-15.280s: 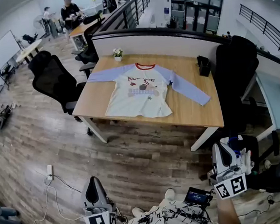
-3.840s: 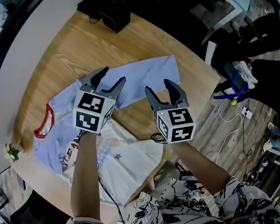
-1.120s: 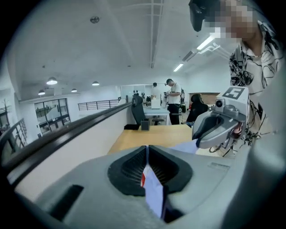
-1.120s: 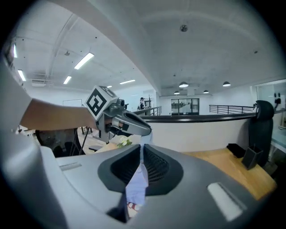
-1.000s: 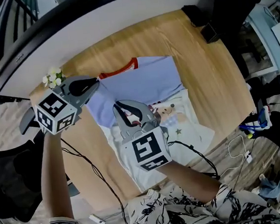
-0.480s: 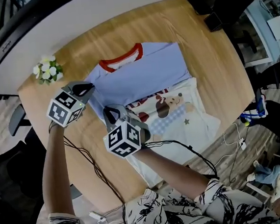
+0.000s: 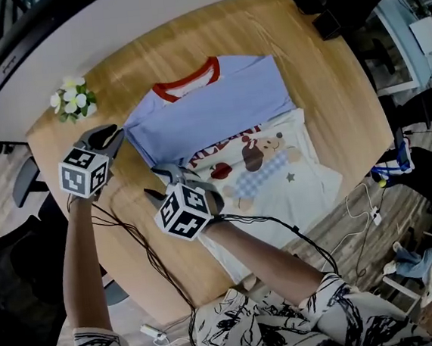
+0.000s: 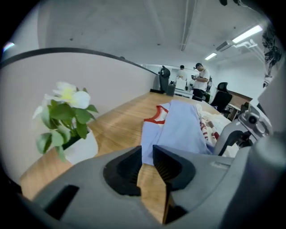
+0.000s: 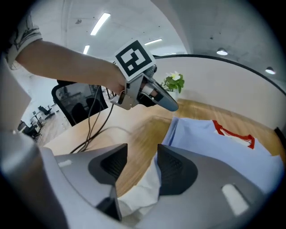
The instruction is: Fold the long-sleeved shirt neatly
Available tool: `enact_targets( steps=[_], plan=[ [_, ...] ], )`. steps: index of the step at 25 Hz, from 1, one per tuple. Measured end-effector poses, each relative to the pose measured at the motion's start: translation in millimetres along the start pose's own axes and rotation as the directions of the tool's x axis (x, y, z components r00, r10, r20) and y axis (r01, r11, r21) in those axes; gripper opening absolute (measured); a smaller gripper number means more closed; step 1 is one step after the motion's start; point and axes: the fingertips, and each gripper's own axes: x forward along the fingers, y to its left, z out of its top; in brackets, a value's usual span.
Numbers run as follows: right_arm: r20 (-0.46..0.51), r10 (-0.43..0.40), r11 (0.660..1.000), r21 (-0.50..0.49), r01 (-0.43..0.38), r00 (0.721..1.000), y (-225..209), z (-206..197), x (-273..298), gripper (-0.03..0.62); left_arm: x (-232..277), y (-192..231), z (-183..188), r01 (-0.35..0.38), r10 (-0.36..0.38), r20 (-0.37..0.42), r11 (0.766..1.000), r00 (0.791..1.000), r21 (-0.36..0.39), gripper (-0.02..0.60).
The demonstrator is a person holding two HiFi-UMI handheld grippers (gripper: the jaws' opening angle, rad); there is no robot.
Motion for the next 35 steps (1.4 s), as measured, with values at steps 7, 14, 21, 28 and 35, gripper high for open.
enact_targets(
  steps=[7, 14, 21, 28, 35],
  plan=[
    [0.190, 0.044, 0.999, 0.001, -0.045, 0.981, 17, 27, -54, 0.242, -53, -24, 19, -0.125, 0.125, 0.143, 0.992, 0.982, -0.007, 0.138],
    [0.478, -0.129, 0.984, -0.049, 0.173, 0.869, -44, 19, -246, 0.285, -149, -177, 45, -0.179, 0.216, 0.389, 0.975, 0.896, -0.128, 0.250],
    [0.453, -0.296, 0.949, 0.038, 0.313, 0.841, -115, -80, -405, 0.298, -198, -315, -6, -0.367, 0.491, 0.346, 0.855, 0.799, -0.367, 0.258],
    [0.358, -0.357, 0.932, 0.071, 0.357, 0.863, -175, -198, -483, 0.305, -213, -415, -37, -0.494, 0.625, 0.229, 0.751, 0.746, -0.439, 0.258],
    [0.177, -0.320, 0.946, 0.110, 0.305, 0.931, -199, -309, -464, 0.307, -185, -469, -105, -0.534, 0.652, 0.051, 0.661, 0.757, -0.526, 0.258]
  ],
)
